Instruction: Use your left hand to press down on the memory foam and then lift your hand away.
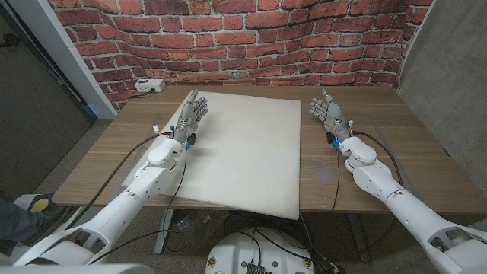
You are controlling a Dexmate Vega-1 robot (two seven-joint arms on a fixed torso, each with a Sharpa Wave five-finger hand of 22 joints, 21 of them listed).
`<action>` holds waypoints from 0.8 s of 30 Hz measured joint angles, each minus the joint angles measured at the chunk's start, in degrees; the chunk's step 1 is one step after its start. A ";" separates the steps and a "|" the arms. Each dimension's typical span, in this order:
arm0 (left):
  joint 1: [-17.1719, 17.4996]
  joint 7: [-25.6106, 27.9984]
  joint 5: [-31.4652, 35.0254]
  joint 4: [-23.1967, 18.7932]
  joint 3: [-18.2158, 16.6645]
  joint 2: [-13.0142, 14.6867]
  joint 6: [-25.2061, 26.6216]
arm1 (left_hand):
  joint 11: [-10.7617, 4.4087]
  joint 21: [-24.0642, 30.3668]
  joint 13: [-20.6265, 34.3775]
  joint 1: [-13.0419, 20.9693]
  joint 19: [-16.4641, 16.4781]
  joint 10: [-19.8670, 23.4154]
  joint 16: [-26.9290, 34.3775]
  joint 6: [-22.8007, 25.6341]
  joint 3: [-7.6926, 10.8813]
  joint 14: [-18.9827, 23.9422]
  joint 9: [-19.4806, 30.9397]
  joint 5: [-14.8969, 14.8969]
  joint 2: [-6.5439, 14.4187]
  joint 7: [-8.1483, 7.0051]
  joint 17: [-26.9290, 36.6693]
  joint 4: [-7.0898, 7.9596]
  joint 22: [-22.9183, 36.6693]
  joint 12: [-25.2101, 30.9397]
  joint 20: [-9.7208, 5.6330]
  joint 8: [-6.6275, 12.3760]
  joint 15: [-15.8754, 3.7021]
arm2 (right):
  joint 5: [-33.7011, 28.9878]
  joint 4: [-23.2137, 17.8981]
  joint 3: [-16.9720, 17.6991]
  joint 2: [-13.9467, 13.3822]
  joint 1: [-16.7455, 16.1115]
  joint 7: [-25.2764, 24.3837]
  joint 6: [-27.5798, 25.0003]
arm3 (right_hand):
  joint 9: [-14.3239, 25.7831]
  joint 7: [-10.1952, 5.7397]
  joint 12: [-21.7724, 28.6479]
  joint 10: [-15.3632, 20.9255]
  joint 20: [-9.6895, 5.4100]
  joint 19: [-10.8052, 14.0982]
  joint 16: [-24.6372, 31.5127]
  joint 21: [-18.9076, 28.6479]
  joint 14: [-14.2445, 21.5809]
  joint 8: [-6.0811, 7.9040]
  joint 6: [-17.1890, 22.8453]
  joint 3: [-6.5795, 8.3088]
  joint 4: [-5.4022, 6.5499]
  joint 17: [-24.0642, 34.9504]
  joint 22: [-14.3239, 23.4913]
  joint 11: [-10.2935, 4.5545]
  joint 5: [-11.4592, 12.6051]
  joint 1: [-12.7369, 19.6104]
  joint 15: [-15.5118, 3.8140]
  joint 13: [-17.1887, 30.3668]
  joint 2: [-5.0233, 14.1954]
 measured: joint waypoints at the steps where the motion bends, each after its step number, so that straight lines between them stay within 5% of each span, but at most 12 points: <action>1: 0.06 0.08 0.08 -0.10 -0.07 0.00 -0.19 | 0.17 0.00 0.00 0.18 0.16 0.17 0.00 0.00 0.00 0.00 0.00 0.00 -0.18 0.00 0.00 0.00 0.00 0.00 -0.16 0.00 0.00 | -0.13 -0.03 0.00 0.03 -0.06 -0.19 0.10 | 0.00 0.08 0.00 0.00 0.00 0.00 0.00 0.00 0.00 0.00 0.08 0.00 0.00 0.00 0.00 0.00 0.00 0.00 0.00 0.00 0.00; 19: 2.02 0.73 1.77 -3.12 -1.26 1.31 -3.83 | 0.17 0.00 -0.10 0.66 0.77 1.39 0.00 1.06 0.16 1.03 -0.01 0.00 0.31 0.61 0.00 -0.16 -0.01 0.43 0.04 0.39 0.57 | -2.46 -1.51 0.25 0.13 -1.76 -2.92 2.84 | -0.01 -0.22 0.41 0.52 0.41 0.41 0.00 -0.02 0.58 0.22 0.39 0.00 0.00 -0.01 -0.01 0.07 0.00 0.23 0.02 -0.18 0.23; 24: 2.11 0.77 2.97 -3.20 -1.26 1.54 -5.08 | -1.33 0.94 -0.17 1.93 3.45 5.13 0.67 4.69 -0.14 4.47 -0.01 0.00 0.67 -0.35 0.00 -0.80 -0.01 1.61 -1.32 1.46 -0.79 | -2.77 -2.23 0.44 -0.18 -2.24 -3.39 3.01 | -0.01 -0.22 0.41 0.52 0.30 0.91 0.00 -0.02 0.59 0.22 0.38 -0.01 0.00 -0.01 -0.01 0.07 -0.01 0.23 0.01 -0.47 0.23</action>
